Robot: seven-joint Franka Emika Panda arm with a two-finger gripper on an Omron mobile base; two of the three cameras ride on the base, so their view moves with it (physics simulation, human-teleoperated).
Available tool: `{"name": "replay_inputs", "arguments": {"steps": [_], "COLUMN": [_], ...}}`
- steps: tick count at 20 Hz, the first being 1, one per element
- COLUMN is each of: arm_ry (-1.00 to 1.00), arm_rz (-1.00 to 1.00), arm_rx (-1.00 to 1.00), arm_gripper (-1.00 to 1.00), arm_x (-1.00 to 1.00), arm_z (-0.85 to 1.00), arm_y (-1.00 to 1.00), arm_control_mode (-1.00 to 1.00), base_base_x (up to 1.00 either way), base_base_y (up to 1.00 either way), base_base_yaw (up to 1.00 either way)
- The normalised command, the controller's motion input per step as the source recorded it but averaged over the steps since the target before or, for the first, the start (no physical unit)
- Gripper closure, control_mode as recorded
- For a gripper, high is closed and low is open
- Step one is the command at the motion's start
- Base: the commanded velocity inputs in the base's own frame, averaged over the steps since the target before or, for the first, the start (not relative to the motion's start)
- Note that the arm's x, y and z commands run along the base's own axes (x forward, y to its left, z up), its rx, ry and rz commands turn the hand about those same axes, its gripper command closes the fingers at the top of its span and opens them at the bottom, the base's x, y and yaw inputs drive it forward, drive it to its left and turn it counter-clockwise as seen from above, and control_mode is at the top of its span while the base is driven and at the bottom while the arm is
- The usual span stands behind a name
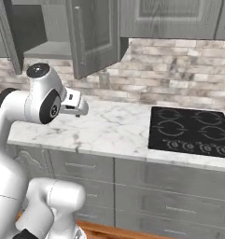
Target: Close all open cabinet doors.
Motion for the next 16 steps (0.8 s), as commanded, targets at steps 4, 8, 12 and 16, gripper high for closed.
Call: {"name": "replay_inputs", "arguments": {"steps": [4,8,12,16], "arm_ry": [0.0,0.0,0.0,0.0], "arm_rz": [0.0,0.0,0.0,0.0], "arm_rx": [0.0,0.0,0.0,0.0], "arm_gripper": [-1.0,-1.0,-1.0,-1.0], "arm_x": [0.0,0.0,0.0,0.0], "arm_z": [0.0,0.0,0.0,0.0], "arm_y": [0.0,0.0,0.0,0.0], "arm_control_mode": [1.0,1.0,1.0,1.0], "base_base_x": [0.0,0.16,0.54,0.49], "base_base_y": [0.9,0.53,0.0,-0.14], "base_base_yaw": [0.0,0.0,-0.02,0.0]}}
